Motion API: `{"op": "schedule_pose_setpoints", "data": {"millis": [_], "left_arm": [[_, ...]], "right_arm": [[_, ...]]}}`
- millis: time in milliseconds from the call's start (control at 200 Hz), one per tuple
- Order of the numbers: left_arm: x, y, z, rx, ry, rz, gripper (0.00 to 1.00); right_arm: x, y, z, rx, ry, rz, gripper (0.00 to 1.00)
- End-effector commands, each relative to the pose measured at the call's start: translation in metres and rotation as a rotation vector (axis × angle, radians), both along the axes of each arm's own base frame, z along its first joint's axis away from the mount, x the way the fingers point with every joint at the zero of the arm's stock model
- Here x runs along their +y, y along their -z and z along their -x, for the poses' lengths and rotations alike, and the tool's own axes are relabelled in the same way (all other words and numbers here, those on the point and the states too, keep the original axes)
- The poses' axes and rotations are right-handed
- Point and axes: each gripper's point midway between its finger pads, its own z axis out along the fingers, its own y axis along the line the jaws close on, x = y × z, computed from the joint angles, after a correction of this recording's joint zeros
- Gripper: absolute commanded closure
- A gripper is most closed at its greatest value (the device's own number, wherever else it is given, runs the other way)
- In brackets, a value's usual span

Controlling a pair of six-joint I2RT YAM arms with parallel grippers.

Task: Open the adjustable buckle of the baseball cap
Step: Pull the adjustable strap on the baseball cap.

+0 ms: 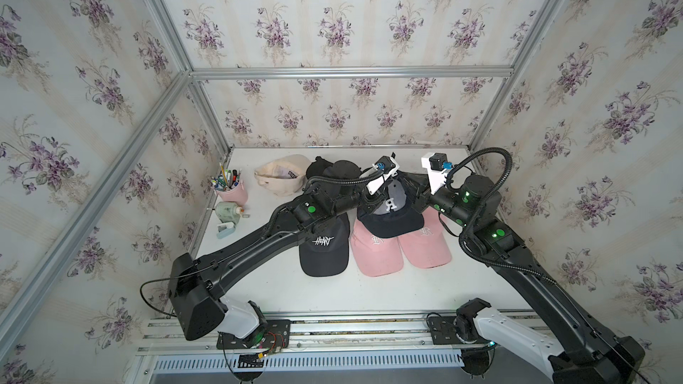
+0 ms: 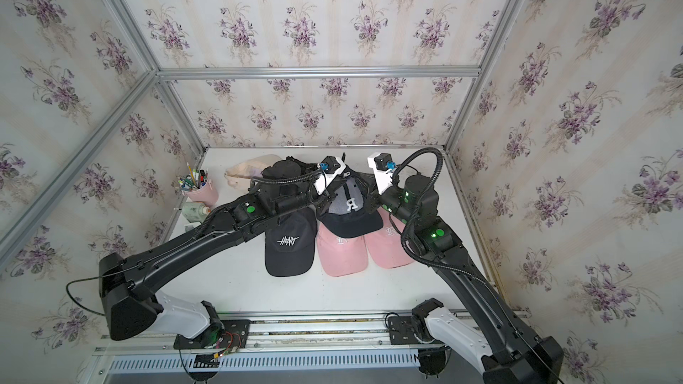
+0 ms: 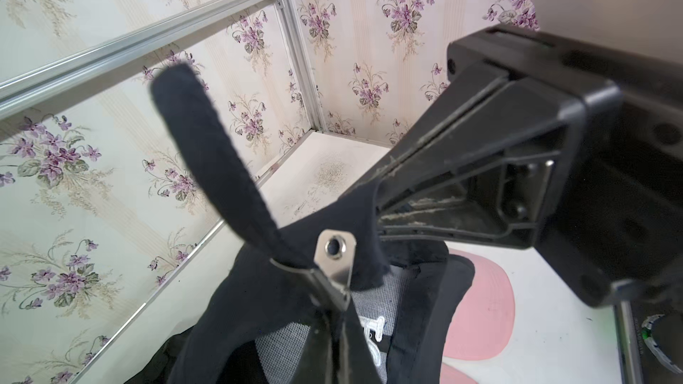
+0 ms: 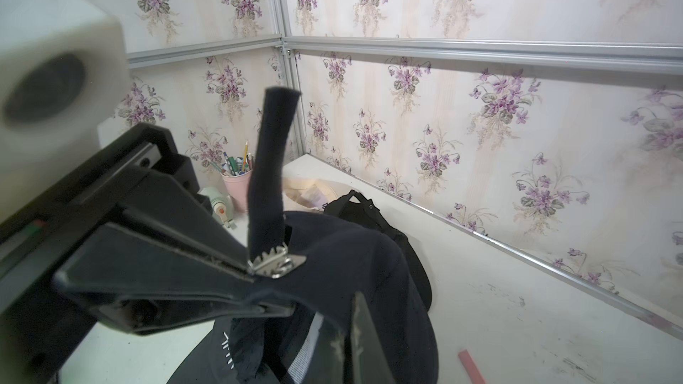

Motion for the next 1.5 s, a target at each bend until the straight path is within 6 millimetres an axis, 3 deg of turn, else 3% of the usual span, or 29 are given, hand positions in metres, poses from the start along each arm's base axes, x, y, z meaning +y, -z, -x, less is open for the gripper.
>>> {"op": "schedule_pose_setpoints", "data": {"millis": [0,105,245,455,669,829,1494], "left_arm": [[0.000,-0.002,0.011,-0.001,0.056,-0.034,1.00],[-0.001,0.002,0.019,0.023,0.105,-0.075,1.00],[-0.002,0.007,0.023,0.058,0.125,-0.118,1.00],[-0.003,0.012,0.019,0.078,0.117,-0.158,1.00],[-0.007,0.019,0.012,0.107,0.106,-0.195,1.00],[-0.008,0.020,0.007,0.126,0.090,-0.217,1.00],[-0.014,0.027,0.003,0.177,0.097,-0.271,1.00]], "right_arm": [[0.006,0.006,0.006,-0.036,-0.060,0.063,0.82],[0.007,0.011,0.006,-0.036,-0.072,0.118,0.73],[0.008,0.012,0.010,-0.052,-0.099,0.161,0.69],[0.008,0.011,0.015,-0.074,-0.110,0.179,0.70],[0.007,0.010,0.017,-0.094,-0.099,0.185,0.81],[0.003,0.012,0.016,-0.118,-0.070,0.221,0.71],[-0.008,0.025,0.016,-0.264,-0.034,0.413,0.73]]}}
